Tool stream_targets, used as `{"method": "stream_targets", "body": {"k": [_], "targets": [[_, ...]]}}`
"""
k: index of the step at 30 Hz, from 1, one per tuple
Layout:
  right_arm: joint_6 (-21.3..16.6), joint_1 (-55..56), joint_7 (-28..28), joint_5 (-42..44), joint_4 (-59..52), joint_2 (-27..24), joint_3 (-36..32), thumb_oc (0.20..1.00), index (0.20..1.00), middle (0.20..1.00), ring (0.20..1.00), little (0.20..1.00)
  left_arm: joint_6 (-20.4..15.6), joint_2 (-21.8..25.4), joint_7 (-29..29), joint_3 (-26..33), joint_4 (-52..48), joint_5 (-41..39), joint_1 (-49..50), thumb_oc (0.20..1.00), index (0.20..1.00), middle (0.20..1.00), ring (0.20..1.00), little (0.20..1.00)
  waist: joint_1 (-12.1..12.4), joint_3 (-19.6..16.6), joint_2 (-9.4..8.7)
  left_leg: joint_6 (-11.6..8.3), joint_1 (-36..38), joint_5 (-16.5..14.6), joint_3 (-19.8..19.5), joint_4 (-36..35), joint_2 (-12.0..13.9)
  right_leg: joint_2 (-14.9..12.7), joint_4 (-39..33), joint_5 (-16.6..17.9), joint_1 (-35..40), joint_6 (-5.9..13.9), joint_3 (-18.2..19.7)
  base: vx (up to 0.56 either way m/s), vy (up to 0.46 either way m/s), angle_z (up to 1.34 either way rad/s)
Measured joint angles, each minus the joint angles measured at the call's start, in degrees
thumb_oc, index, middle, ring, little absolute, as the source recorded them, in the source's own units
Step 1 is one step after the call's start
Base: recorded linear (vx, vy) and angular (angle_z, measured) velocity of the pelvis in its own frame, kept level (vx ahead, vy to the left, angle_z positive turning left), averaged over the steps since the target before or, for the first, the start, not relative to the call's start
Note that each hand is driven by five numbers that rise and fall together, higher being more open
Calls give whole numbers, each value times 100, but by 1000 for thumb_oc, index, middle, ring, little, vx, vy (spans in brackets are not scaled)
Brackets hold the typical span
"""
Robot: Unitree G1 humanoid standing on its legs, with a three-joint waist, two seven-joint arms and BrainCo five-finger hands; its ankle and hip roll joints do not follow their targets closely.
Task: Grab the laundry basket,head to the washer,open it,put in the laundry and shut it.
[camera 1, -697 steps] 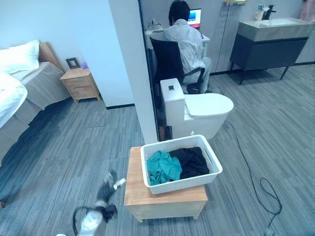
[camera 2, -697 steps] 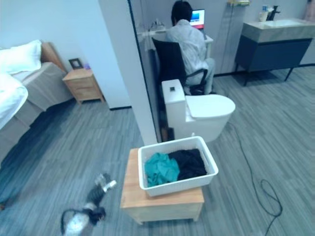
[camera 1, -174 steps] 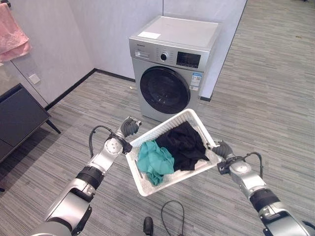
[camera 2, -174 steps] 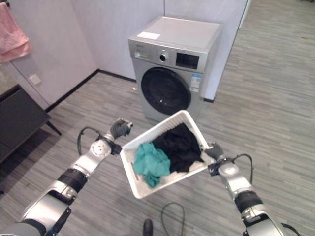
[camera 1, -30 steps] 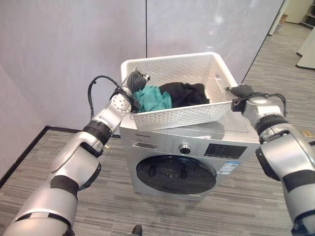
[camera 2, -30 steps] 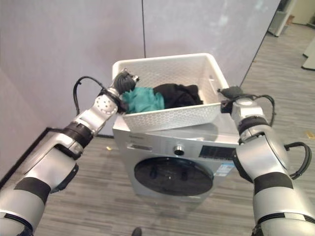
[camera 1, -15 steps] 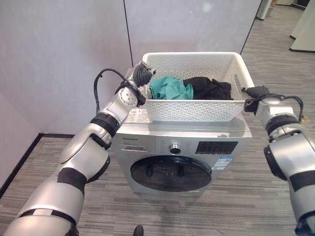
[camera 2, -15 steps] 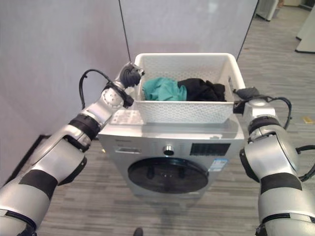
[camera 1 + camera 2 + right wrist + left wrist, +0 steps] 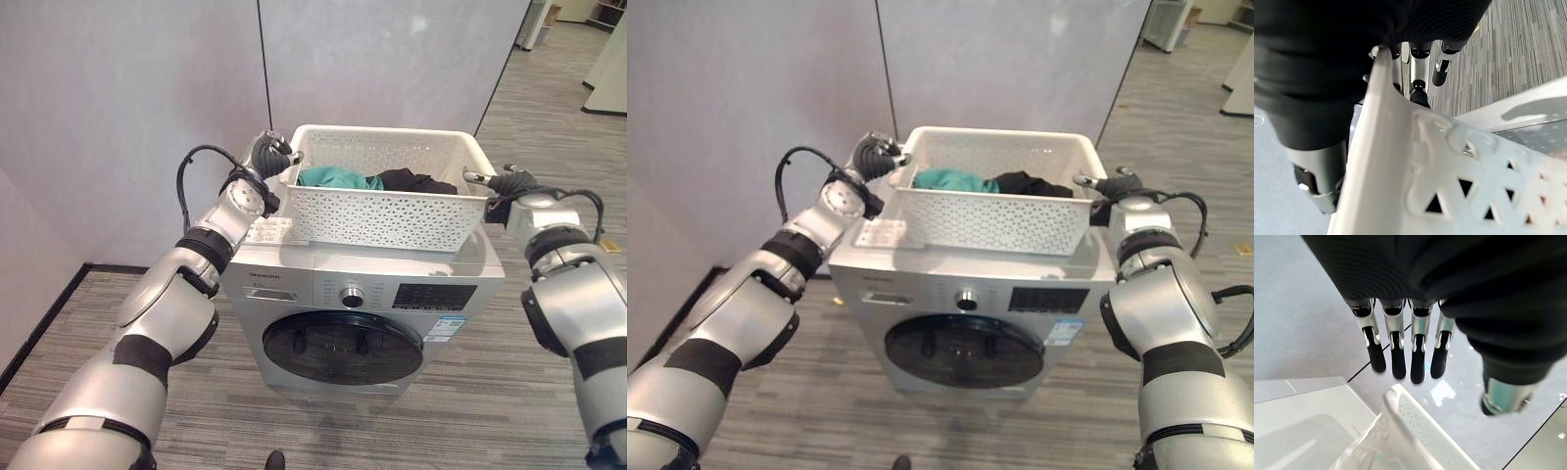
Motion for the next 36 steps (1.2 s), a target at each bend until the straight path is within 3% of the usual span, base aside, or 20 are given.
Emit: {"method": "stream_targets", "body": {"k": [6, 8, 12, 16, 17, 20, 23, 25, 28, 36], "targets": [[0, -1, -82, 81, -53, -1, -7, 1000, 1000, 1000, 1000, 1000, 0, 3, 9, 20, -1, -45, 0, 1000, 1000, 1000, 1000, 1000, 2, -1, -1, 0, 5, 0, 0, 0, 0, -1, 1, 2, 16, -2, 0, 0, 0, 0], [-16, -6, -184, 288, -291, -8, -60, 1000, 1000, 1000, 1000, 1000, -2, -2, 27, 380, 8, -429, 0, 1000, 1000, 1000, 1000, 1000, -12, -3, 4, 0, 12, 0, 7, -1, -2, -5, 1, 10, 18, -12, 3, -9, 19, -1], [-196, -28, -256, 608, -640, -120, -134, 1000, 1000, 1000, 1000, 1000, -15, 155, 68, 475, -141, -700, 29, 1000, 1000, 1000, 1000, 1000, -5, -5, 6, 0, 17, 0, 3, -2, -2, -4, 2, 10, 20, -13, -1, -13, 16, 1], [-510, 294, -335, 875, -1624, -490, -544, 1000, 1000, 1000, 1000, 1000, -261, 1106, 263, 1141, -1654, -900, 727, 1000, 1000, 1000, 1000, 1000, -27, -3, 10, 0, 4, -5, 78, -10, 0, -10, -1, 8, -21, -12, 29, 5, 7, -5], [-776, 530, -351, 903, -1858, -776, -751, 1000, 1000, 1000, 1000, 1000, -433, 1579, 346, 1370, -2030, -894, 1066, 1000, 1000, 1000, 1000, 1000, -16, -3, 9, -2, 8, -16, 81, -13, -1, -14, -3, -3, -21, -2, 24, 0, 0, 0], [-905, 502, -465, 953, -1778, -1147, -789, 1000, 1000, 1000, 1000, 1000, -466, 1926, 504, 1559, -1619, -903, 1149, 1000, 1000, 1000, 1000, 1000, 42, -4, 8, -1, 14, -17, 67, -13, -4, -13, -26, -5, -9, -2, 13, 1, 0, 2], [-956, 447, -440, 965, -1741, -1169, -838, 1000, 1000, 1000, 1000, 1000, -470, 1969, 467, 1554, -1567, -908, 1197, 1000, 1000, 1000, 1000, 1000, 66, -7, 2, -11, 17, -8, 71, -14, -5, -15, -32, 8, -3, -12, 14, 3, 4, -1], [-1071, 523, -301, 1003, -1594, -1191, -959, 1000, 1000, 1000, 1000, 1000, -649, 2247, 394, 1593, -1607, -903, 1427, 1000, 1000, 1000, 1000, 1000, 22, -9, 0, -11, 26, -9, 95, -13, 4, -12, -19, 10, -8, -16, 24, 6, 3, -4], [-921, 549, -270, 993, -967, -1258, -923, 1000, 1000, 1000, 1000, 1000, -527, 2226, 416, 1798, -958, -1133, 1473, 1000, 1000, 1000, 1000, 1000, 45, -11, -3, -15, 19, -5, 89, -13, 14, -2, -45, 22, -9, -30, 19, 0, 0, 0], [-867, 550, -183, 993, -947, -1256, -923, 1000, 1000, 1000, 1000, 1000, -515, 2221, 408, 1798, -952, -1285, 1481, 1000, 1000, 1000, 1000, 1000, 52, -22, -21, -18, 22, -1, 88, -13, 17, 1, -43, 29, -8, -35, 19, 0, 0, 0]]}}
